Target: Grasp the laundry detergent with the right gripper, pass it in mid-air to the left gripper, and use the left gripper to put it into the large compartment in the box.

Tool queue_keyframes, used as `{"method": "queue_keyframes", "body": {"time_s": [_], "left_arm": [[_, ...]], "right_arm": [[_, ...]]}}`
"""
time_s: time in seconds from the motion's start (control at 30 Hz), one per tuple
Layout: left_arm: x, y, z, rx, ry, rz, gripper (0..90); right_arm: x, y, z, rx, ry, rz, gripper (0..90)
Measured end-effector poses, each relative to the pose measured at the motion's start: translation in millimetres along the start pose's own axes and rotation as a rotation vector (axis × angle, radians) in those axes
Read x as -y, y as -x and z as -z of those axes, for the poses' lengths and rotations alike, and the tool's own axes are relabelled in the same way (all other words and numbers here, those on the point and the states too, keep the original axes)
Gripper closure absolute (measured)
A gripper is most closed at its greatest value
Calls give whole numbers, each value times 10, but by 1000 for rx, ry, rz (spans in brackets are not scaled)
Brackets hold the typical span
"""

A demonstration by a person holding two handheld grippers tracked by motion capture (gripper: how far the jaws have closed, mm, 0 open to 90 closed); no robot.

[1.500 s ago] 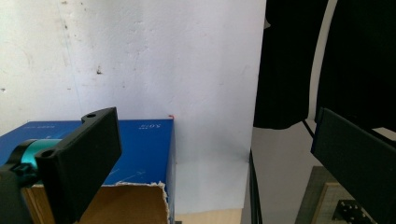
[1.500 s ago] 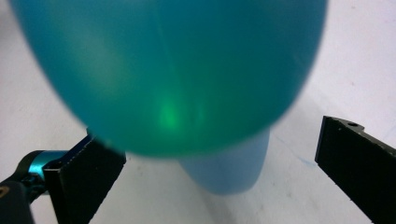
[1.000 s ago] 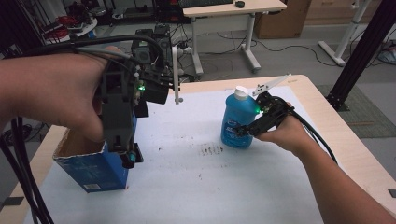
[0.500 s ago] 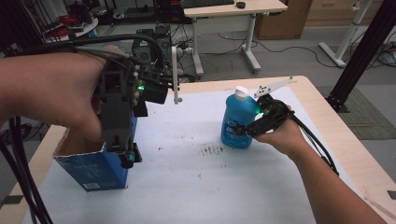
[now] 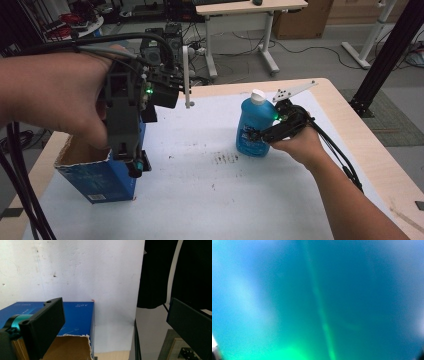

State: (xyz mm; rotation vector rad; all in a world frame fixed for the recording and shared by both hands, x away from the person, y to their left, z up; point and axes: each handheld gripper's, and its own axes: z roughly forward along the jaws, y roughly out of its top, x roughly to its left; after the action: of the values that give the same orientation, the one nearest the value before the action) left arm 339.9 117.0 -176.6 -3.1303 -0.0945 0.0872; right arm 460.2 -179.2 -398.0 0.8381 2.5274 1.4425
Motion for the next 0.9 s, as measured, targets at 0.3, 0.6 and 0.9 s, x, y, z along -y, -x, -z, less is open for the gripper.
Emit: {"method": "queue_keyframes", "body": {"time_s": [0.3, 0.6, 0.9], "left_arm": [[4, -4, 0, 7, -11, 4, 18], [10, -11, 9, 9, -10, 5, 18], [3, -28, 8, 7, -13, 10, 18]], "right_arm": [[23, 0, -3, -17, 4, 7, 269], [30, 4, -2, -30, 12, 15, 336], [35, -5, -19, -29, 17, 31, 387]]}}
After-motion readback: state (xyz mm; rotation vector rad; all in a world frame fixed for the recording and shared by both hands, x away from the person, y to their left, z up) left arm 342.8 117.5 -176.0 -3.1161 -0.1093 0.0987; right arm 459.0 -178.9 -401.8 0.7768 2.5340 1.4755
